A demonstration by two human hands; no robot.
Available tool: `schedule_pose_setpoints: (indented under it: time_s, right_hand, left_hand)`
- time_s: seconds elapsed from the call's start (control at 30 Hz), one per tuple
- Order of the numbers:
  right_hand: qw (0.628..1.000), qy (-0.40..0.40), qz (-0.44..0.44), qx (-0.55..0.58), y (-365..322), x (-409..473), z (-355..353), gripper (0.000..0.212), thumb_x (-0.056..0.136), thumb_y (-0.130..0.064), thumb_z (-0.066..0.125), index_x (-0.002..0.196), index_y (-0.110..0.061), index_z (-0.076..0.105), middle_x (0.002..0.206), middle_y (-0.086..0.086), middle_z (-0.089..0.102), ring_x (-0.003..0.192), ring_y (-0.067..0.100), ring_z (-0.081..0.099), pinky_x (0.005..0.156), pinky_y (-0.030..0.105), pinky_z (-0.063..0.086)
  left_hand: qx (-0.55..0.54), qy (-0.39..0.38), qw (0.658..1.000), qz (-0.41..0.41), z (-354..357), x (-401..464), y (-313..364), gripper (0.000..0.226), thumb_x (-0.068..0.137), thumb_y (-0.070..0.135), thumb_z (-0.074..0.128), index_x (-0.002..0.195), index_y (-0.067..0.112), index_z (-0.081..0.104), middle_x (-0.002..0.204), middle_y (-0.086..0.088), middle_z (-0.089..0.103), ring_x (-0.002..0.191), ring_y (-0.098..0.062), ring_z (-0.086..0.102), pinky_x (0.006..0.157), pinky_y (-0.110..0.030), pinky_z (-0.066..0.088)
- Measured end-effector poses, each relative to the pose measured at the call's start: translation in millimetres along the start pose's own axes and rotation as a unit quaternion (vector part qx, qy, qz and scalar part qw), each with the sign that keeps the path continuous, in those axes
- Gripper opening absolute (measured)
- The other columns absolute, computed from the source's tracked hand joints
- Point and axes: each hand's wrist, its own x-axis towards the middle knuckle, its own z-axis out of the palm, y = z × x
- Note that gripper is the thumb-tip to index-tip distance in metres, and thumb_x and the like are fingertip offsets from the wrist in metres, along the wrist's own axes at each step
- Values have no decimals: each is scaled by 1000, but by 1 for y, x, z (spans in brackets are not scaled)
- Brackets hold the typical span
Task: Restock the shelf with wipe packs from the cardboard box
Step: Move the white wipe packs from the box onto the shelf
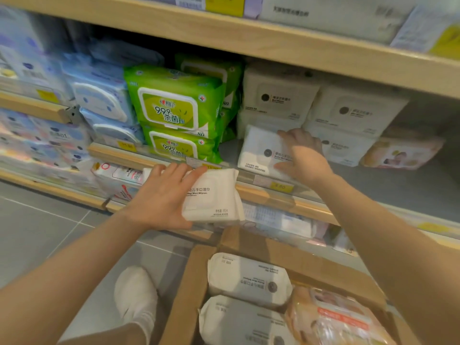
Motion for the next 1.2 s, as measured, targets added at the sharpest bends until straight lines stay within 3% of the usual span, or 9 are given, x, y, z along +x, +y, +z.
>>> schedule_pose_setpoints:
  time_s: [0.33, 0.47, 0.6, 0.7, 1.0, 1.13, 1.2]
  right_hand:
    - [997, 71, -4, -32, -20, 16, 38, 65, 68, -13, 77, 127, -11, 50, 123, 17, 49, 111, 38, 45, 95, 47, 30]
    - [998, 39, -7, -45, -6, 14, 27, 65, 77, -17, 71, 137, -20, 44, 140, 12, 41, 125, 35, 37, 100, 49, 24]
    - [998, -2, 45, -45, 4, 2, 30, 71, 86, -18, 62, 146, -33, 26, 154, 2, 23, 142, 32, 15, 107, 65, 15]
    - [999, 16, 44, -14, 3, 11, 39, 70, 87, -12, 60, 145, -30, 26, 153, 7, 25, 140, 38, 17, 107, 61, 27]
    - [996, 18, 87, 2, -5, 48, 58, 69, 90, -11, 56, 146, -32, 23, 156, 6, 20, 142, 37, 11, 107, 60, 28]
    - [997, -24, 69, 14, -11, 41, 39, 68, 93, -22, 53, 148, -35, 15, 158, 1, 12, 145, 32, 5, 112, 63, 11]
    - [999, -25, 37, 22, -19, 20, 23, 67, 94, -34, 51, 149, -33, 13, 157, 2, 18, 145, 29, 11, 113, 61, 9]
  left_hand:
    - [-4, 17, 1000, -9, 1, 3, -7, 105, 48, 70, 48, 135, 12, 43, 98, -6, 54, 86, -28, 54, 72, -39, 41]
    - [-7, 26, 1000, 0, 3, 3, -7, 105, 49, 69, 49, 136, 11, 43, 98, -7, 54, 87, -29, 54, 72, -39, 41]
    - [-12, 18, 1000, -4, 6, 0, -2, 107, 49, 69, 55, 139, 13, 39, 102, -6, 53, 92, -28, 53, 78, -42, 42]
    - [-9, 11, 1000, -7, 8, 1, -3, 108, 48, 68, 59, 140, 15, 36, 105, -5, 53, 94, -27, 51, 80, -41, 40]
    - [-6, 6, 1000, -7, 18, 7, -11, 109, 48, 67, 61, 140, 19, 30, 109, -4, 52, 97, -26, 50, 82, -41, 39]
    - [-26, 15, 999, 10, 15, 5, -8, 105, 51, 67, 56, 139, 17, 30, 109, -6, 52, 98, -28, 51, 83, -43, 39]
    - [-42, 27, 999, 20, 11, 2, -1, 102, 53, 71, 50, 137, 15, 33, 108, -7, 53, 98, -29, 52, 82, -44, 39]
